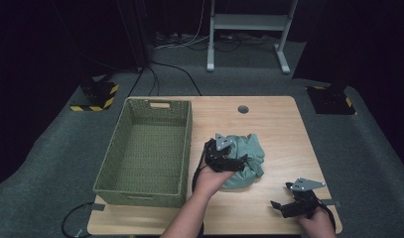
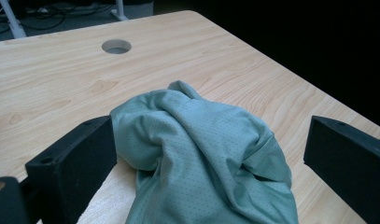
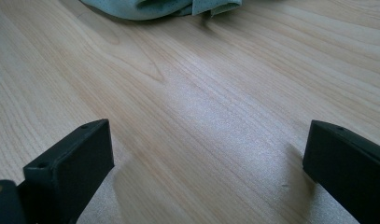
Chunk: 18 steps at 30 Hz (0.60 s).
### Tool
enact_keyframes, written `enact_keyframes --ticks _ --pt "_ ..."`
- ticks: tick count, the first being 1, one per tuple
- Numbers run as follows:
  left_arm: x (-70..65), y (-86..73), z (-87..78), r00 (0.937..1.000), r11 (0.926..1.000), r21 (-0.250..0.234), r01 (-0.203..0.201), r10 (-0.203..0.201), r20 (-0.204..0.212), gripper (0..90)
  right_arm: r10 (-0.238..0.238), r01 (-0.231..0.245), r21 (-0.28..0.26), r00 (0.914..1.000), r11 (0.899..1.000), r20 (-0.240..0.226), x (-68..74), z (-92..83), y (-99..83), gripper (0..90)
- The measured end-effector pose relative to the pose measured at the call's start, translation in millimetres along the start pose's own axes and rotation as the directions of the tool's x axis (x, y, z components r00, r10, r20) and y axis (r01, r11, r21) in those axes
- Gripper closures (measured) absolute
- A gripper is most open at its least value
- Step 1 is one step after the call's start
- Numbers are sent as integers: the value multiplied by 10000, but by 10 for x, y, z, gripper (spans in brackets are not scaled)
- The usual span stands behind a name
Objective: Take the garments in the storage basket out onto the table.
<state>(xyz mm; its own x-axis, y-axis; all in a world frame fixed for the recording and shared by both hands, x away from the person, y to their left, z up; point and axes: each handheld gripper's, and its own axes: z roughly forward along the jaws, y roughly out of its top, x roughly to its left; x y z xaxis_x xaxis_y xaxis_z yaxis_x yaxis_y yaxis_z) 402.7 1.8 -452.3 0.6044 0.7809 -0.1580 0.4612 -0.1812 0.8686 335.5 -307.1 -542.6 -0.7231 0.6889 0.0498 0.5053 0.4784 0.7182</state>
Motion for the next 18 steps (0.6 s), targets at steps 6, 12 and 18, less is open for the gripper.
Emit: enact_keyframes --ticks 6,12,18 --pt "-1 -9 -63 9999 9999 -100 -91 92 134 28 19 -19 -11 10000 10000 -24 -2 0 0 15" --pt "-9 -65 -108 9993 9994 -208 -273 278 231 30 28 -28 -22 10000 10000 -25 -3 -1 -1 16" --pt "1 -124 -168 9992 9985 -390 -383 389 133 32 -10 10 -4 10000 10000 -47 -2 -1 0 15"
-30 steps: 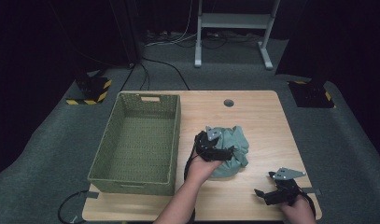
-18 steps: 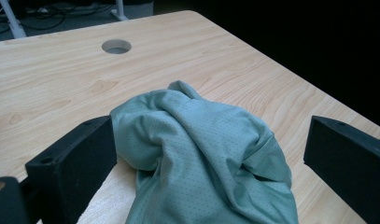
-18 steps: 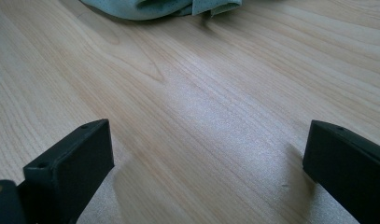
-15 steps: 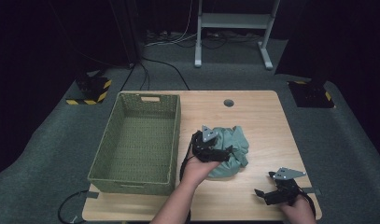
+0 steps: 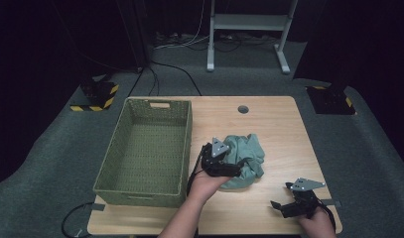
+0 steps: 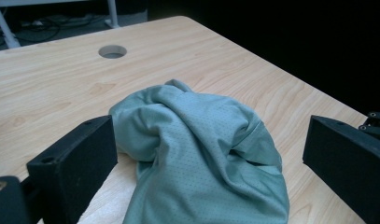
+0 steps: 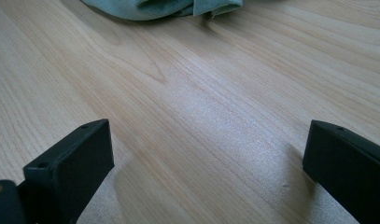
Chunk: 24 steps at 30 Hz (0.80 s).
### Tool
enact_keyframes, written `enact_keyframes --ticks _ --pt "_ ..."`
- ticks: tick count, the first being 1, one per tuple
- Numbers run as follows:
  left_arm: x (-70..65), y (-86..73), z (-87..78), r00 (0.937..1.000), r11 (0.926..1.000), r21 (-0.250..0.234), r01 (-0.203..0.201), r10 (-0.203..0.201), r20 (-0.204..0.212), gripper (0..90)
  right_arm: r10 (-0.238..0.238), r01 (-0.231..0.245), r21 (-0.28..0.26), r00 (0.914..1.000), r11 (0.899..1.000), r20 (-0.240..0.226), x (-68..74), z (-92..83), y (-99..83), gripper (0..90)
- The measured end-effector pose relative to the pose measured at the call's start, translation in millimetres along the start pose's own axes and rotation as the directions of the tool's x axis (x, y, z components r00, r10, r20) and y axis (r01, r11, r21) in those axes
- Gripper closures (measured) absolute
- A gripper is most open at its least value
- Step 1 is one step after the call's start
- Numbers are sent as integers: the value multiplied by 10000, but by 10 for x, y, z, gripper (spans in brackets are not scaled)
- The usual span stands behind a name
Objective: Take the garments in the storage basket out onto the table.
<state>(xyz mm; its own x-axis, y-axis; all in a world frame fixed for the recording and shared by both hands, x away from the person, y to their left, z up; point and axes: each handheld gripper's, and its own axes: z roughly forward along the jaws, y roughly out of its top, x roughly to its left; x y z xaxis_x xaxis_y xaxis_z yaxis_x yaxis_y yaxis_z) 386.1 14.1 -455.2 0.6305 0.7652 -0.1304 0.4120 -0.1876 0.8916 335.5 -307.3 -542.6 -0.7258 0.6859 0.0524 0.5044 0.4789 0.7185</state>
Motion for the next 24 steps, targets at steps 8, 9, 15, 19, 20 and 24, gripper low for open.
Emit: enact_keyframes --ticks 8,9,15,19,20,24 --pt "-37 -43 -122 10000 9998 -203 -85 85 10 33 21 -21 -28 10000 10000 0 0 0 -1 17" --pt "-42 -49 -138 9999 9997 -204 -120 120 -14 33 17 -17 -21 10000 10000 9 0 -1 -1 18" --pt "-68 -95 -254 9998 9994 -319 -127 123 -123 32 -11 11 -25 10000 10000 32 3 -1 -1 20" --pt "-97 -138 -349 9995 9992 -363 -176 166 -283 32 -41 41 -25 10000 10000 22 5 1 -1 20" --pt "-102 -147 -366 9994 9992 -368 -166 155 -307 32 -45 45 -25 10000 10000 24 5 1 -1 21" --pt "-133 -195 -450 9988 9993 -318 -173 158 -464 24 -42 42 -35 10000 10000 37 6 0 -1 23"
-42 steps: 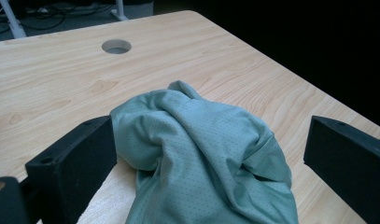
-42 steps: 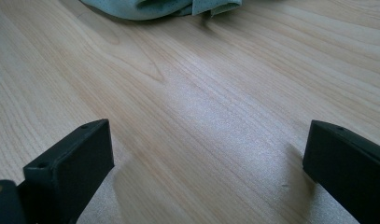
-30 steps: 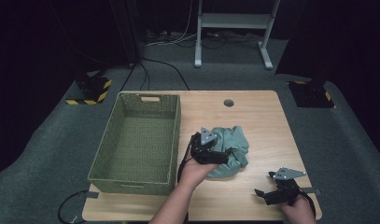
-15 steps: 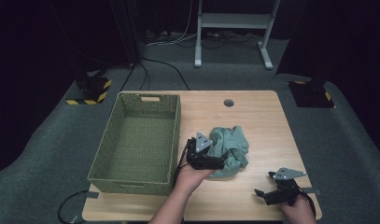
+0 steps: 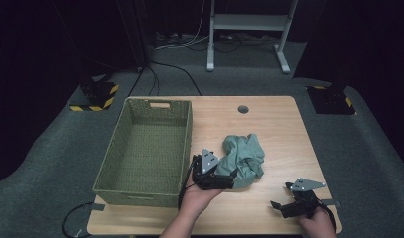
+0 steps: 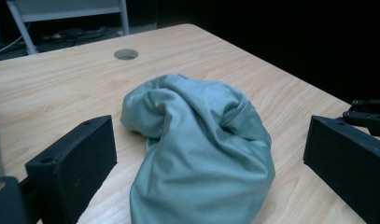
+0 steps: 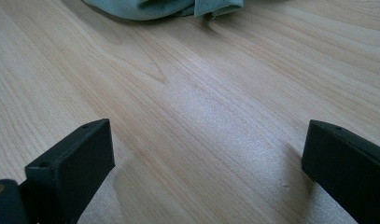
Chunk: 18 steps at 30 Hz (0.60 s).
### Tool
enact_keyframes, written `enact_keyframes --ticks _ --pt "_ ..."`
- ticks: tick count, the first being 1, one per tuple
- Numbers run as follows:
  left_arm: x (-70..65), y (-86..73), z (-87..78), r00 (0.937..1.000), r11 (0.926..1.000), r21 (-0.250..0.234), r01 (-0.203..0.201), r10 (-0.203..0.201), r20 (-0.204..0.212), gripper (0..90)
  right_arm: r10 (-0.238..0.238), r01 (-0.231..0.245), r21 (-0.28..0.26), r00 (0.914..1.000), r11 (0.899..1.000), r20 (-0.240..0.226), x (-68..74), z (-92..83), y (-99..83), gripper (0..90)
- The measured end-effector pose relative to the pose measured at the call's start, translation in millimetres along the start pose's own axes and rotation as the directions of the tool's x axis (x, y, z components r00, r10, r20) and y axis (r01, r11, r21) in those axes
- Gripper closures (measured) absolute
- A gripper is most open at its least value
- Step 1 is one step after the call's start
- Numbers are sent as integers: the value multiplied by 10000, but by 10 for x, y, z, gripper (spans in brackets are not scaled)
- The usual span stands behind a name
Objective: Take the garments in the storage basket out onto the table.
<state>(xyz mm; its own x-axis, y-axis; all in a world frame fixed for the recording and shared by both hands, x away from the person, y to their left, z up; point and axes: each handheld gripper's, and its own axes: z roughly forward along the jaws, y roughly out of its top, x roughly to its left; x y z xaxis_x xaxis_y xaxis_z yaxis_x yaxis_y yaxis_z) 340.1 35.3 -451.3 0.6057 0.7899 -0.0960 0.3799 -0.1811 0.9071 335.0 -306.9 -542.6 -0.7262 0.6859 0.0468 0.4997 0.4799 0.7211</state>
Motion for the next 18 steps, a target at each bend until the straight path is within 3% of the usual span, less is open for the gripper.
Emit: enact_keyframes --ticks 6,11,18 --pt "-79 -99 -101 9997 9997 45 -233 233 -34 23 -18 18 16 10000 10000 16 3 1 1 23" --pt "-101 -232 -134 9999 9992 378 -157 155 52 23 -20 19 24 10000 10000 19 4 3 1 22" --pt "-153 -446 -111 9992 9948 944 -394 381 153 22 -15 15 28 10000 10000 7 3 3 2 21"
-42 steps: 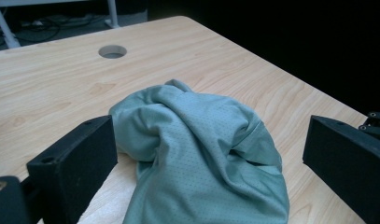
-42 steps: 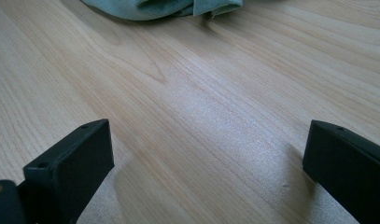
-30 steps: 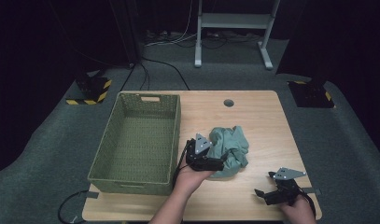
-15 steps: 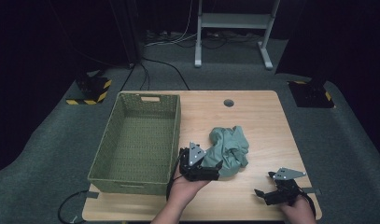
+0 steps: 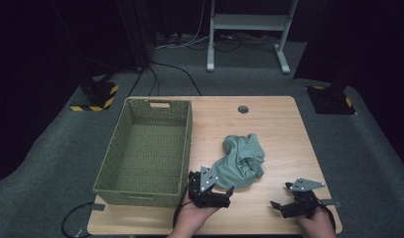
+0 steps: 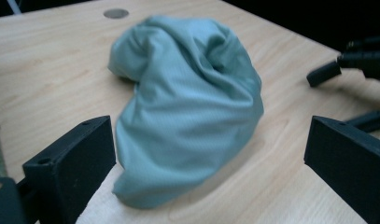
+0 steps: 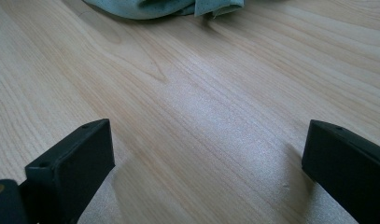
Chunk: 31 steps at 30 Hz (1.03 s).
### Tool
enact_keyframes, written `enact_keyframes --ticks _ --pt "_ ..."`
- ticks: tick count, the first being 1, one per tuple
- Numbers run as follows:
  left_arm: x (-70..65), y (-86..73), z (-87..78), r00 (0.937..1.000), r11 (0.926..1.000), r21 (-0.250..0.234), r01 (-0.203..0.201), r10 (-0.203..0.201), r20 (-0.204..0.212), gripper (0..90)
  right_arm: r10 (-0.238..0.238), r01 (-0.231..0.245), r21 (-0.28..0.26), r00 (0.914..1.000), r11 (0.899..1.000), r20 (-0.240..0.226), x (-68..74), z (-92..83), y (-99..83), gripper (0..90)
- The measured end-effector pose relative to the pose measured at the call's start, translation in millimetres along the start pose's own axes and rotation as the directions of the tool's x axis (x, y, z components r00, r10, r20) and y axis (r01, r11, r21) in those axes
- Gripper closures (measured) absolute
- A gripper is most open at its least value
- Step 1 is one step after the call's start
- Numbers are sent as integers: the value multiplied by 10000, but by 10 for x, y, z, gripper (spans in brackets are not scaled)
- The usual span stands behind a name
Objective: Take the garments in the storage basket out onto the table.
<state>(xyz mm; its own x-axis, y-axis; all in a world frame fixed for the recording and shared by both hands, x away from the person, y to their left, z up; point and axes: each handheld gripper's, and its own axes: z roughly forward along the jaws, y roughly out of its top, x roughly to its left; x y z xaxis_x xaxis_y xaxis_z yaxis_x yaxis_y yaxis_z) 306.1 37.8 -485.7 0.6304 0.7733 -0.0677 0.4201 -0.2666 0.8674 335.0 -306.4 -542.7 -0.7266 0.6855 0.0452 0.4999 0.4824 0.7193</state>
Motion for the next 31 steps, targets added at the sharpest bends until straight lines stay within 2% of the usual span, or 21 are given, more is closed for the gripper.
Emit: enact_keyframes --ticks 4,9,11,12,14,15,17,19,22,25,31 --pt "-39 -124 63 9997 9997 112 -197 196 132 22 -5 5 3 10000 10000 0 -1 -1 0 21" --pt "-42 -326 175 9996 9972 691 -280 281 -3 19 -4 5 -11 10000 10000 13 -1 -1 -1 23" --pt "-45 -410 215 9970 9933 914 -703 729 -259 18 -1 1 -6 10000 10000 9 0 0 0 22" --pt "-45 -451 236 9961 9911 1084 -771 812 -332 16 -9 9 10 10000 10000 4 -1 -1 0 21" --pt "-38 -501 275 9977 9865 1559 -502 566 -367 16 16 -16 -11 10000 10000 -17 -5 -2 -1 22" --pt "-44 -500 282 9965 9852 1638 -509 611 -578 17 36 -36 -8 10000 10000 -29 -7 -4 -1 21" --pt "-49 -503 274 9937 9843 1591 -768 886 -684 21 68 -68 -14 10000 10000 -64 -10 -5 -1 21" --pt "-69 -509 282 9894 9773 1876 -984 1164 -871 20 72 -72 -14 9999 10000 -80 -11 -5 -1 20" --pt "-101 -513 288 9854 9709 1996 -1320 1504 -799 19 67 -67 -31 9999 10000 -93 -14 -5 -1 19" --pt "-92 -510 293 9867 9710 2045 -1240 1425 -782 17 59 -59 -35 9999 10000 -96 -14 -5 -2 21" --pt "-51 -505 302 9926 9744 2092 -821 988 -703 18 88 -89 -62 10000 9999 -38 -12 -7 -3 26"
